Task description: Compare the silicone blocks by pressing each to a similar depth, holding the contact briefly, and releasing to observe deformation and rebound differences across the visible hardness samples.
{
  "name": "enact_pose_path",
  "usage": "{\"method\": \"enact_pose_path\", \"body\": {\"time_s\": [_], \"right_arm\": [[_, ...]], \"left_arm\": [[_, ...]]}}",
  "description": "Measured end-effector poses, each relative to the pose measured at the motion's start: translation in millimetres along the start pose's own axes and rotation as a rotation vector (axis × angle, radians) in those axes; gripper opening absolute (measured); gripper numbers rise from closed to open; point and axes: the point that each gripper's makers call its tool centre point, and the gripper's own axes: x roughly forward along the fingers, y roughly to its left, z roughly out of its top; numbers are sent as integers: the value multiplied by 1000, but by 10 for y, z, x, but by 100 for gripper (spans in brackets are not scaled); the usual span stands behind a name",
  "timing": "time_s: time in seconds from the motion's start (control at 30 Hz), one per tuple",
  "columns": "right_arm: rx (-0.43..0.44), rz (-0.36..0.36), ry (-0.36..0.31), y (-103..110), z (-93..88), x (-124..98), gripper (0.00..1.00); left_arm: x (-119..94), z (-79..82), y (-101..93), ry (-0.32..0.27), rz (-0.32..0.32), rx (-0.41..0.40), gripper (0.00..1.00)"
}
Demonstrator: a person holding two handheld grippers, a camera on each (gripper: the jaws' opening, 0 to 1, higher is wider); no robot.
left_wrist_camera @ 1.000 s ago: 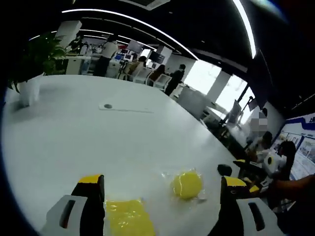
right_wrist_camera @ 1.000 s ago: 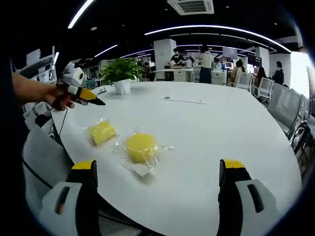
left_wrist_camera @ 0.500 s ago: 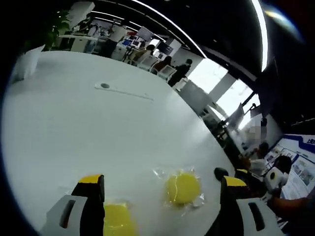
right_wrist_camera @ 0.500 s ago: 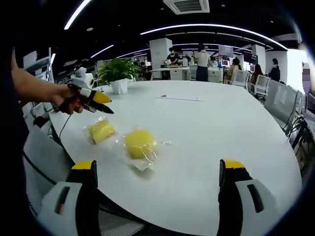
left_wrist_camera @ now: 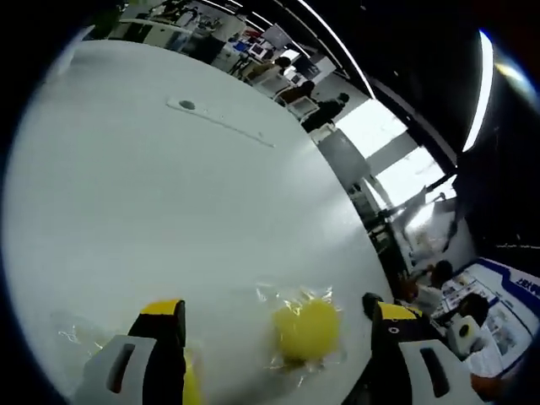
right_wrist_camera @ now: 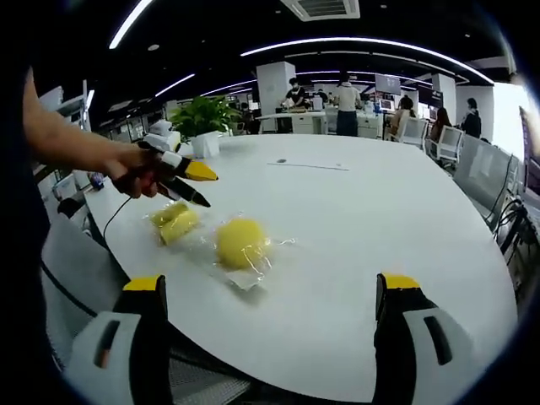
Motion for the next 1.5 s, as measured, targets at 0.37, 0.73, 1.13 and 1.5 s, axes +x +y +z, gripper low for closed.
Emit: {"method": "enact_pose_path", "body": {"time_s": [0.37, 0.73, 1.13, 1.5], "right_arm": [[17, -3, 3, -18, -30, 2, 97], [29, -19, 3, -73, -53, -82, 97], [32, -17, 9, -95, -86, -100, 97], [41, -26, 11, -143, -118, -145, 97]], "left_arm": [[259, -59, 13, 68, 41, -122, 61], [440, -158, 74, 120, 76, -176, 34], [541, -186, 18, 132, 91, -195, 17], [600, -219, 61, 138, 129, -95, 0]]}}
